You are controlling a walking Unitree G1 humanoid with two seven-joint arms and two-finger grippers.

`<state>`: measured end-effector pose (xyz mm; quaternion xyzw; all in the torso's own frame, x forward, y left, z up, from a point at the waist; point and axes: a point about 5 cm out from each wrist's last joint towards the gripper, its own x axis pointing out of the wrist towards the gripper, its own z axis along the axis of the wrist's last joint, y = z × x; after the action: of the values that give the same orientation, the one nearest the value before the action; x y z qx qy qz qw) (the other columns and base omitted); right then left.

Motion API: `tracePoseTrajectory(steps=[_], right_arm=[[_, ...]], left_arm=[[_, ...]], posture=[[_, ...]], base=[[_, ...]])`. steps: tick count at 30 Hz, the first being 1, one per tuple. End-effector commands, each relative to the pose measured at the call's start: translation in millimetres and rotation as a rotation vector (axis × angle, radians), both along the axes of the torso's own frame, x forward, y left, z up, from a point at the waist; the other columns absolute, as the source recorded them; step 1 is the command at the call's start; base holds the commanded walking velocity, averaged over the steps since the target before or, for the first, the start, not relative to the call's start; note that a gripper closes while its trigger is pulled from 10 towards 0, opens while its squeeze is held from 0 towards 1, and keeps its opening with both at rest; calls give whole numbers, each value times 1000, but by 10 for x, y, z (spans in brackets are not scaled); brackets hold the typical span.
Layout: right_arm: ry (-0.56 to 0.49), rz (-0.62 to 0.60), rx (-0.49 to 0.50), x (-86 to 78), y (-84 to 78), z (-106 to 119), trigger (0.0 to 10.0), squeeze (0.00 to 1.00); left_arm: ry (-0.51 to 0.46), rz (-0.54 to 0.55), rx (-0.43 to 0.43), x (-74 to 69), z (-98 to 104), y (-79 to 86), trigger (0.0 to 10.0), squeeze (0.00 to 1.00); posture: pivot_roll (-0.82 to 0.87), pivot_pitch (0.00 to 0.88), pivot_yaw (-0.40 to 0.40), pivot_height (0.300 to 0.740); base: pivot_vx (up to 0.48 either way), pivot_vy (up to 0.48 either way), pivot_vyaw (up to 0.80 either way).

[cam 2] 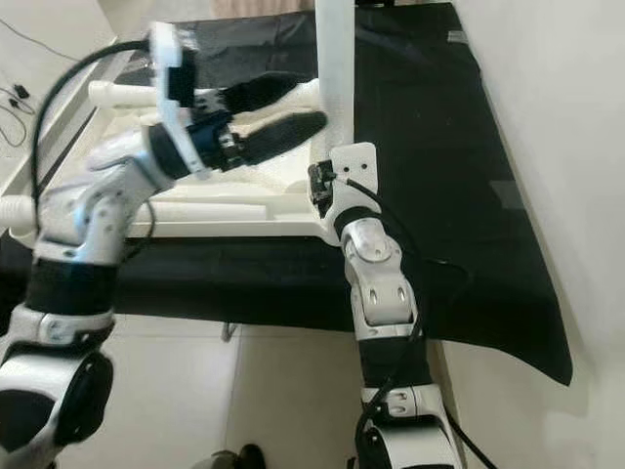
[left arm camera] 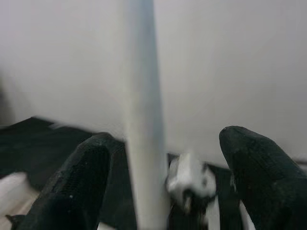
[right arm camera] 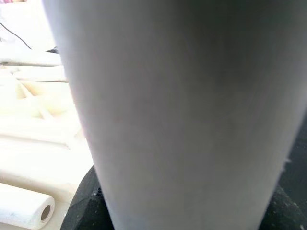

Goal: Building children table

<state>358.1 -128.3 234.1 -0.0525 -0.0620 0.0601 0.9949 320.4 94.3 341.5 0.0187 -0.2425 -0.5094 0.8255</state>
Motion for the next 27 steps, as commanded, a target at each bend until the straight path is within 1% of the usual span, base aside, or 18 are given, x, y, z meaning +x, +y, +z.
tracePoseTrajectory(steps=[1, 3, 4, 5, 6, 7, 10, 12, 13, 15, 16, 19, 20, 21, 22, 25, 26, 27], right_arm=[[131, -22, 24, 12, -44, -251, 10000, 0], [132, -23, 25, 10, -45, -250, 10000, 0], [117, -43, 22, 11, -113, -224, 10000, 0], [117, -43, 22, 11, -113, -224, 10000, 0], [100, -47, 29, -20, -129, -228, 10000, 0], [100, -47, 29, -20, -129, -228, 10000, 0], [88, -80, 40, -115, -119, -320, 10000, 0], [84, -94, 40, -147, -121, -351, 10000, 0], [84, -120, 44, -193, -134, -400, 10000, 1000], [88, -148, 60, -266, -147, -476, 10000, 1000], [88, -148, 60, -266, -147, -476, 10000, 1000], [87, -121, 84, -352, -106, -550, 10000, 1000], [87, -121, 84, -352, -106, -550, 10000, 1000], [78, -87, 96, -355, -80, -530, 10000, 1000], [78, -87, 96, -355, -80, -530, 10000, 1000], [7, 74, 108, -318, 14, -347, 10000, 1000], [-23, 173, 103, -299, 59, -255, 10000, 537], [-41, 235, 98, -291, 84, -199, 10000, 537]], left_arm=[[-14, 35, 18, -30, 17, 47, 10000, 0], [-13, 35, 18, -35, 16, 46, 10000, 0], [77, 158, -3, -78, -317, 146, 10000, 0], [77, 158, -3, -78, -317, 146, 10000, 0], [178, 256, 3, -153, -701, 202, 10000, 0], [178, 256, 3, -153, -701, 202, 10000, 0], [286, 321, 2, -271, -1055, 227, 10000, 0], [311, 338, -1, -307, -1123, 235, 10000, 0], [333, 354, 8, -354, -1203, 242, 10000, 0], [365, 378, 22, -434, -1309, 254, 10000, 0], [365, 378, 22, -434, -1309, 254, 10000, 0], [438, 436, 2, -556, -1490, 284, 10000, 0], [438, 436, 2, -556, -1490, 284, 10000, 0], [467, 435, -6, -620, -1566, 259, 10000, 0], [467, 435, -6, -620, -1566, 259, 10000, 0], [506, 433, 4, -734, -1700, 200, 10000, 0], [522, 428, 6, -774, -1742, 186, 10000, 0], [531, 424, 6, -798, -1764, 178, 10000, 0]], posture=[[-36, 215, 109, 740], [-32, 216, 109, 740], [-13, 224, 106, 740], [-13, 224, 106, 740], [-12, 225, 106, 740], [-12, 225, 106, 740], [-9, 232, 109, 740], [-9, 232, 109, 740], [-5, 234, 113, 740], [-1, 236, 114, 740], [-1, 236, 114, 740], [-2, 236, 119, 740], [-2, 236, 119, 740], [-3, 234, 118, 740], [-3, 234, 118, 740], [-3, 232, 115, 740], [-3, 232, 115, 740], [-2, 232, 115, 740]], base=[[0, 0, 0], [0, 0, 0], [0, 0, 0], [0, 0, 0], [0, 0, 0], [0, 0, 0], [0, 0, 0], [0, 0, 0], [0, 0, 0], [0, 0, 0], [0, 0, 0], [0, 0, 0], [0, 0, 0], [0, 0, 0], [0, 0, 0], [0, 0, 0], [0, 0, 0], [0, 0, 0]])
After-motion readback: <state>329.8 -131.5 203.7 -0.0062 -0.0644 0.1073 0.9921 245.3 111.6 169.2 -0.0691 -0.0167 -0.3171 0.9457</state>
